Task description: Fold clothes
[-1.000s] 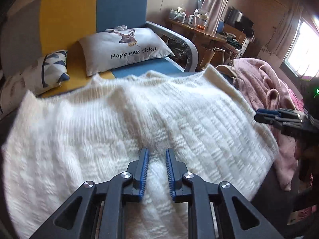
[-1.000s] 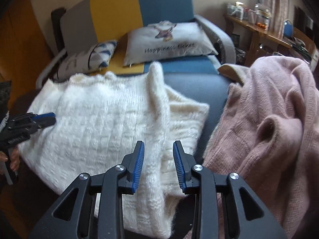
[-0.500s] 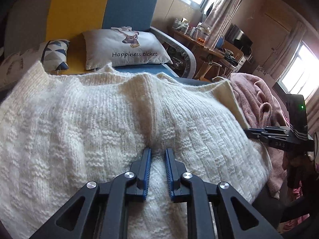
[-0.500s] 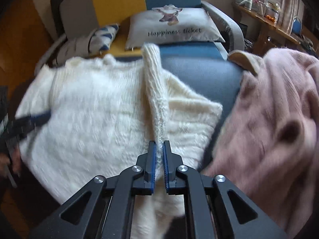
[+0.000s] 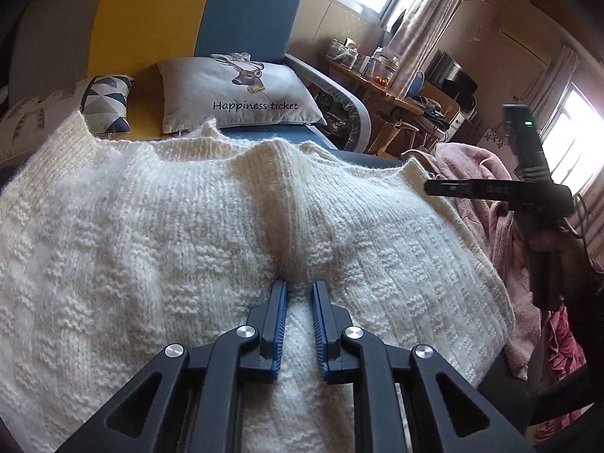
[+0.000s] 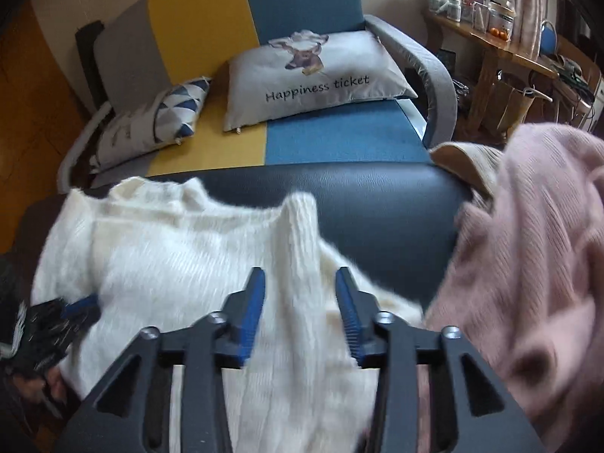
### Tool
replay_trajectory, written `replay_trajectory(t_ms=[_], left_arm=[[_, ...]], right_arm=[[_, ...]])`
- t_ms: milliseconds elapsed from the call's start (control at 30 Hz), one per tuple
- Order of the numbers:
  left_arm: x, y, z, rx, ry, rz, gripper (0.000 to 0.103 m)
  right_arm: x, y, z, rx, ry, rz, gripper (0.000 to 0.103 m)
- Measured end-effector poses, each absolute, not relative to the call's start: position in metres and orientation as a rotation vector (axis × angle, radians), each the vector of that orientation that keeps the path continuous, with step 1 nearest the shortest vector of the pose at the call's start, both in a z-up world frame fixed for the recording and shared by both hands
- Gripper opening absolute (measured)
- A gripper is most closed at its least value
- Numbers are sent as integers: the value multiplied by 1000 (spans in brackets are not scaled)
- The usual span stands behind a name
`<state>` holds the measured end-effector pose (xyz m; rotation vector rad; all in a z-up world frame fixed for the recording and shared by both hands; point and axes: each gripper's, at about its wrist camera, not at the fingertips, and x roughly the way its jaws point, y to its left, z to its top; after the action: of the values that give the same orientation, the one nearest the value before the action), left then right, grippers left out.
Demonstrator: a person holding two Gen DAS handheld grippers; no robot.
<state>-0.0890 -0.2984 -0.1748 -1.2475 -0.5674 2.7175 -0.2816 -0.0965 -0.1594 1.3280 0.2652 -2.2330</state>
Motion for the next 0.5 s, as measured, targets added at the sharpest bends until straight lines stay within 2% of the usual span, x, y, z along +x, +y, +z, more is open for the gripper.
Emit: replay_trajectory(t_ms=[33, 67, 100, 200, 500], left_arm=[[-89, -299, -175, -1244, -576, 2717, 14], [-89, -299, -175, -1242, -579, 2716, 14], [-89, -300, -176, -1239, -584, 2716, 14], [-89, -300, -176, -1234, -594, 2713, 14], [-89, -301, -176, -1239, -604, 2713, 14]], right_arm=[[-285, -102, -164, 1335, 327, -2246, 43], [-288, -108, -168, 1342, 389, -2257, 34], [-286, -111, -172, 1343, 430, -2248, 6], [-273, -109, -172, 1292, 523, -2256, 7], [-280, -84, -179, 1308, 400, -2288, 7]])
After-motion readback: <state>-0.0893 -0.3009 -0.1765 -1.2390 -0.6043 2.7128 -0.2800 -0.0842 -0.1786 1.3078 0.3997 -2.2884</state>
